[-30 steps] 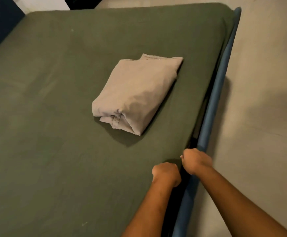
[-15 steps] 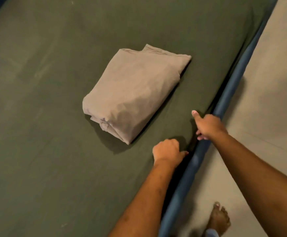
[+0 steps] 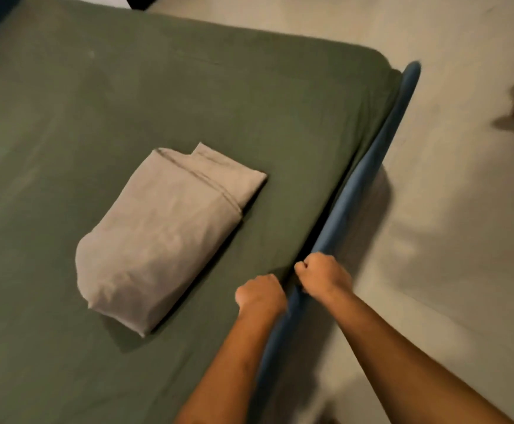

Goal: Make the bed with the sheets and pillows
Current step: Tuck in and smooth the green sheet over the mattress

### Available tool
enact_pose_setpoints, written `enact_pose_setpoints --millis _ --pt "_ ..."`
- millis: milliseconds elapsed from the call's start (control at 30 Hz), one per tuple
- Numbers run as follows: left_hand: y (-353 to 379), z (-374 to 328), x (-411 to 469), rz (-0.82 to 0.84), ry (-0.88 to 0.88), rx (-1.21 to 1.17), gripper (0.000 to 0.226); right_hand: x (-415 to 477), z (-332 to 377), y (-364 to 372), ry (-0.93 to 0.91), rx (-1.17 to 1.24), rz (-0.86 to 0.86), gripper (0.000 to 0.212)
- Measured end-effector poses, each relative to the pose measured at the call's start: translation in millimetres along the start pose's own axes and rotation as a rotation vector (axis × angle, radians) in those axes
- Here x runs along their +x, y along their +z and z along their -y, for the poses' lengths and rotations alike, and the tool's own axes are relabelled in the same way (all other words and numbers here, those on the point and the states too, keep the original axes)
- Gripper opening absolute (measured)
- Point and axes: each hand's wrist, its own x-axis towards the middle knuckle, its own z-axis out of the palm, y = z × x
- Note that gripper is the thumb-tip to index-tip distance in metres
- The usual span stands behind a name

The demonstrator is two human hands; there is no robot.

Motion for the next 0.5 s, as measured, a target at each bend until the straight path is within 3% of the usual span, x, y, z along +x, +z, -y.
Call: enact_pose_setpoints --millis 67,100,133,267,400,500 --pt "-17 -9 6 0.34 -0.057 0.029 0.027 11 -6 -20 0.002 0.004 -0.042 0.027" --pt "-25 -16 7 0.408 -0.066 0.044 0.028 18 -8 -34 -0.006 0.024 -0.046 0.025" --pt "-31 -24 10 0.365 -0.047 0.042 0.027 27 -8 -46 -0.018 0.059 -0.05 0.025" --pt "-57 -61 34 -0.241 0.087 -0.04 0.038 84 4 -98 -0.015 0.148 -0.178 0.034" --pt "-82 -100 65 -0.465 0.212 -0.008 0.034 139 3 -148 0.076 0.153 -0.274 0.038" --pt "-106 -127 90 -0.54 0.306 0.009 0.026 176 -4 -179 0.079 0.03 -0.358 0.042"
